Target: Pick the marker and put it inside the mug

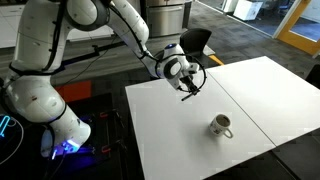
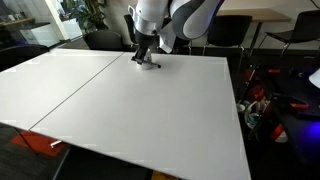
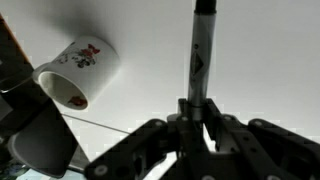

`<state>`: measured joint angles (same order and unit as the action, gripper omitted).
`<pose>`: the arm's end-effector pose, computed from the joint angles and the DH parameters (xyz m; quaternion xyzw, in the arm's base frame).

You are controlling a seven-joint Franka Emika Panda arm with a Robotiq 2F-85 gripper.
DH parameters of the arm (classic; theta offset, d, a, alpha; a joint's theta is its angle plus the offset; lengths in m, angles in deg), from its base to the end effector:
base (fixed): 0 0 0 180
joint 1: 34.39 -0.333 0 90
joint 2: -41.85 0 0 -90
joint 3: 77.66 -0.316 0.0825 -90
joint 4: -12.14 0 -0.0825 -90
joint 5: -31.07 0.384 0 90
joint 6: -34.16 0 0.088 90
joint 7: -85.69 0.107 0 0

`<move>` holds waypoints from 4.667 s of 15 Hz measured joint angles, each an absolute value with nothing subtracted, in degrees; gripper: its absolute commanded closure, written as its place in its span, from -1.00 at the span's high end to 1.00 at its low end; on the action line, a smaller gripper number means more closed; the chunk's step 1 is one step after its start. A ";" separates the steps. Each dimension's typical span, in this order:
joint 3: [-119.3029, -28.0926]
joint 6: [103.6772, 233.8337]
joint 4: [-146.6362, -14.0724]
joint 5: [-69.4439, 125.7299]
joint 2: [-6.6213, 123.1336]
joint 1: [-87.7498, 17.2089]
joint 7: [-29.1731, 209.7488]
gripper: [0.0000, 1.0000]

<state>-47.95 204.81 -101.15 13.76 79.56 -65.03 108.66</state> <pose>0.6410 0.0525 0.2063 0.9627 0.0307 0.2226 0.1506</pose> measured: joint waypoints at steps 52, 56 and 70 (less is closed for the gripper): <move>-2.69 206.76 -86.16 43.51 120.39 -81.13 142.40 -0.90; -2.95 208.68 -86.36 44.31 122.11 -81.09 142.47 -0.90; -9.59 220.52 -85.67 50.39 125.51 -76.96 142.05 -0.90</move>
